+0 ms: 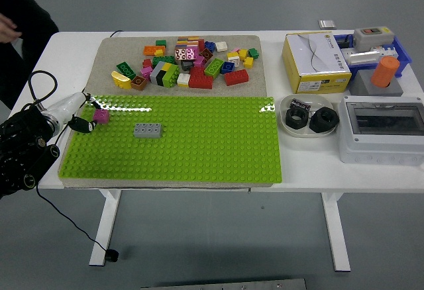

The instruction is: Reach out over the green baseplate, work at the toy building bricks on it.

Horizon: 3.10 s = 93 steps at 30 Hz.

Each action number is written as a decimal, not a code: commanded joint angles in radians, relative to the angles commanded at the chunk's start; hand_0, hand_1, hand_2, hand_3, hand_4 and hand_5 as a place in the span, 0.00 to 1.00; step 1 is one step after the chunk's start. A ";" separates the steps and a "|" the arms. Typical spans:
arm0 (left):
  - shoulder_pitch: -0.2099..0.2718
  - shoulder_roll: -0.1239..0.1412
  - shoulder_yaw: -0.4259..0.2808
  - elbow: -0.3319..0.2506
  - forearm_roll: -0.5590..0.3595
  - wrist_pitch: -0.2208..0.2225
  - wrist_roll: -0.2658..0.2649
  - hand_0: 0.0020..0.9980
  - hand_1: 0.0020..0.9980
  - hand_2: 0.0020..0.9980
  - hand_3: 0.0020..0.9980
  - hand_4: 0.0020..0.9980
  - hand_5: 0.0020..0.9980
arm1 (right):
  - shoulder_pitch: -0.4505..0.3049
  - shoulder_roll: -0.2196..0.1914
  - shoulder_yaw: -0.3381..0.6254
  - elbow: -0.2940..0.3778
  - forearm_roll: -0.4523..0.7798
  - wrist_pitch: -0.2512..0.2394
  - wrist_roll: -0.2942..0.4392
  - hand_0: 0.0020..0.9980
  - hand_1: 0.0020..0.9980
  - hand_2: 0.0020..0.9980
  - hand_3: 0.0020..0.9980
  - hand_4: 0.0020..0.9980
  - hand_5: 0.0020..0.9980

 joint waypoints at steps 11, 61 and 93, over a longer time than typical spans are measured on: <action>0.001 -0.005 -0.001 0.003 -0.009 0.006 -0.006 1.00 0.99 1.00 0.56 0.55 0.00 | -0.002 -0.001 0.000 0.000 -0.001 0.001 -0.001 0.58 0.66 0.74 0.78 0.50 1.00; 0.100 0.098 -0.097 -0.361 0.009 -0.047 0.077 0.96 0.98 0.99 0.55 0.49 0.00 | -0.037 0.002 0.061 0.000 -0.028 0.006 -0.007 0.58 0.66 0.73 0.77 0.51 1.00; 0.083 0.088 -0.089 -0.145 -0.023 -0.013 0.006 0.96 0.98 0.98 0.54 0.47 0.00 | -0.030 0.006 0.052 0.000 -0.017 0.004 -0.005 0.58 0.66 0.73 0.77 0.51 1.00</action>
